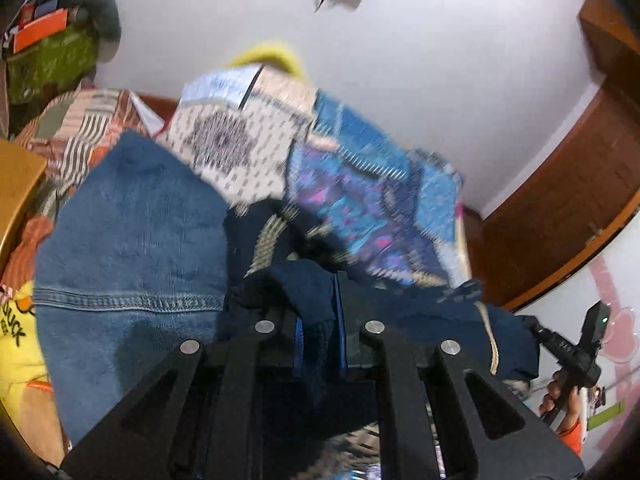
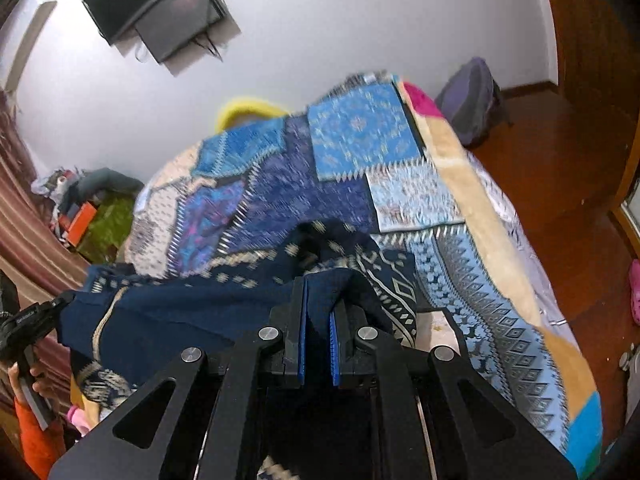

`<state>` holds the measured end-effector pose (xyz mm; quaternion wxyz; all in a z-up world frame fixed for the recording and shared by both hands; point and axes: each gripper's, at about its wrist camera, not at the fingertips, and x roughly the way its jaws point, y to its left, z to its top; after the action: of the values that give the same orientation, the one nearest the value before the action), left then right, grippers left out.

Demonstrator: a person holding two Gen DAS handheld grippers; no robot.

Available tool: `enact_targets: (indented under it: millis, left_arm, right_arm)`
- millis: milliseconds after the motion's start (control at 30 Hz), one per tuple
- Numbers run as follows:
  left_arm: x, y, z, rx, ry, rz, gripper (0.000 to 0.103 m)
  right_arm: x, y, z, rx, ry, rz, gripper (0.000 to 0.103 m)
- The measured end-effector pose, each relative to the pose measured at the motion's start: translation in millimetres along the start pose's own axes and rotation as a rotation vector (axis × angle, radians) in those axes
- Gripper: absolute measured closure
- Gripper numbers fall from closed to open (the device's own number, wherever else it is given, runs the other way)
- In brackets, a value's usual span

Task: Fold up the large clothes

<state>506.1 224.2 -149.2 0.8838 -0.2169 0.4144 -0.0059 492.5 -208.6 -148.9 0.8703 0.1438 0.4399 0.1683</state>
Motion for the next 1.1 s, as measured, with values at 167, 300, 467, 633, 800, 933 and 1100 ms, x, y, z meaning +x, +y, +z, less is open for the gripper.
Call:
enact_targets:
  millis: [167, 300, 467, 633, 800, 933, 1100]
  left_arm:
    - [22.8, 2.4, -12.8, 0.053, 0.025, 0.057, 0.090]
    - [12.5, -4.0, -15.5, 0.083, 0.038, 0.067, 0.088]
    - [-9.2, -17.1, -21.0, 0.141, 0.050, 0.081, 0.086]
    - [-34.3, -37.5, -33.8, 0.226, 0.035, 0.092, 0.084]
    - [-50.6, -55.7, -43.7, 0.295, 0.020, 0.114, 0.082]
    - [-59.8, -62.3, -44.0, 0.304, 0.011, 0.112, 0.080]
    - [-77.1, -63.5, -37.5, 0.289, -0.056, 0.137, 0.052]
  right_arm:
    - [20.8, -11.3, -5.3, 0.020, 0.054, -0.004, 0.095]
    - [9.6, -11.8, -6.0, 0.038, 0.074, 0.009, 0.094]
    - [-16.3, 4.3, -8.6, -0.028, 0.070, -0.037, 0.091]
    - [-43.1, 33.1, -20.4, -0.219, 0.034, -0.098, 0.088]
    - [-65.0, 55.9, -39.7, -0.338, 0.007, -0.072, 0.076]
    - [-67.2, 68.5, -53.5, -0.377, 0.027, -0.049, 0.071]
    - [-61.1, 78.9, -65.4, -0.406, 0.071, -0.027, 0.071]
